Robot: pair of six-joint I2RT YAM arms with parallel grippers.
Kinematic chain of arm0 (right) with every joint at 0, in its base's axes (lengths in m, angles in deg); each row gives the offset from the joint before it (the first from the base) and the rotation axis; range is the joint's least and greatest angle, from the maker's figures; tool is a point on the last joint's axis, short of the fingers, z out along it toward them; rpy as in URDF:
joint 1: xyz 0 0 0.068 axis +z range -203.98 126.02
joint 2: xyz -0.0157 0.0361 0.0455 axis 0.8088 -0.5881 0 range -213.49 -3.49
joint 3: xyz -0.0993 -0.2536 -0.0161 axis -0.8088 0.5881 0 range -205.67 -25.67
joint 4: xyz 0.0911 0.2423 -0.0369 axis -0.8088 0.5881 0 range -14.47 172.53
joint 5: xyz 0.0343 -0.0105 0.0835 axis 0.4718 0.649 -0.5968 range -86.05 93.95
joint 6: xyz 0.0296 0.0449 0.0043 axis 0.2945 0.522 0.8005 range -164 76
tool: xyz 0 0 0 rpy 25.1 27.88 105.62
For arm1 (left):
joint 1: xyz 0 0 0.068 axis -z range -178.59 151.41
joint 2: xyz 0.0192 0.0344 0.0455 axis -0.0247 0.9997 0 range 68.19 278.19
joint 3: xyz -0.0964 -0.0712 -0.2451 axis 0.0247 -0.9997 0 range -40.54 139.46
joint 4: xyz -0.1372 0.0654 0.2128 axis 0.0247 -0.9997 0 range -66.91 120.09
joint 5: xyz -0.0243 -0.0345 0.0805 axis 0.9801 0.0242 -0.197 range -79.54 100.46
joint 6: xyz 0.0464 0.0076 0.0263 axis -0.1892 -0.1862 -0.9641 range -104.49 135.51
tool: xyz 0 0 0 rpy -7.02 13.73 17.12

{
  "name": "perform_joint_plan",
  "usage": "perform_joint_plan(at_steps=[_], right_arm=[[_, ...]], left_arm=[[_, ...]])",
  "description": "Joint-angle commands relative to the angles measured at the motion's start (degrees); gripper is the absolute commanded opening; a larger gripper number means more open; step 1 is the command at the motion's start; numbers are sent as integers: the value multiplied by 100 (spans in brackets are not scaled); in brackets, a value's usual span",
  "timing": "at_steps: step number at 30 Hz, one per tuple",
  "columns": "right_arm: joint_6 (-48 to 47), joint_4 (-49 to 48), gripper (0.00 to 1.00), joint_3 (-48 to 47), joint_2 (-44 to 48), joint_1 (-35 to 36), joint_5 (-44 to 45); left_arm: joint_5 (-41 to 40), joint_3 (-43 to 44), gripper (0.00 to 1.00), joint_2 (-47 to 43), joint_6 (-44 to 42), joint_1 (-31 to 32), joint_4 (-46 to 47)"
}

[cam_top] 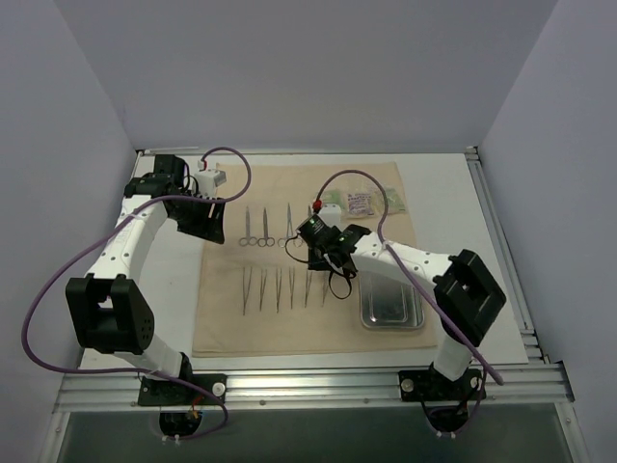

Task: Open and lay out the surgical kit
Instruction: Place the medical item in the surgical kit, then reset both arms

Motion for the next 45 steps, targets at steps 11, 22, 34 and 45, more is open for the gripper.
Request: perform_joint_plan(at_steps=[11,22,34,45], right_arm=[[-1101,1152,77,-231,2093,-2811,438],[-1463,678,100,367,2473,-4814,349],[-1594,344,100,736,2517,-4805,692],[-1867,-174,99,1018,2780,-4805,472]], left_arm=[[-45,7,65,-65,-101,-56,104],[-677,-98,65,-118,-5,-873,631],[-801,-54,65,-223,382,-1954,965],[-818,-116,65,-522,435,-1972,869]])
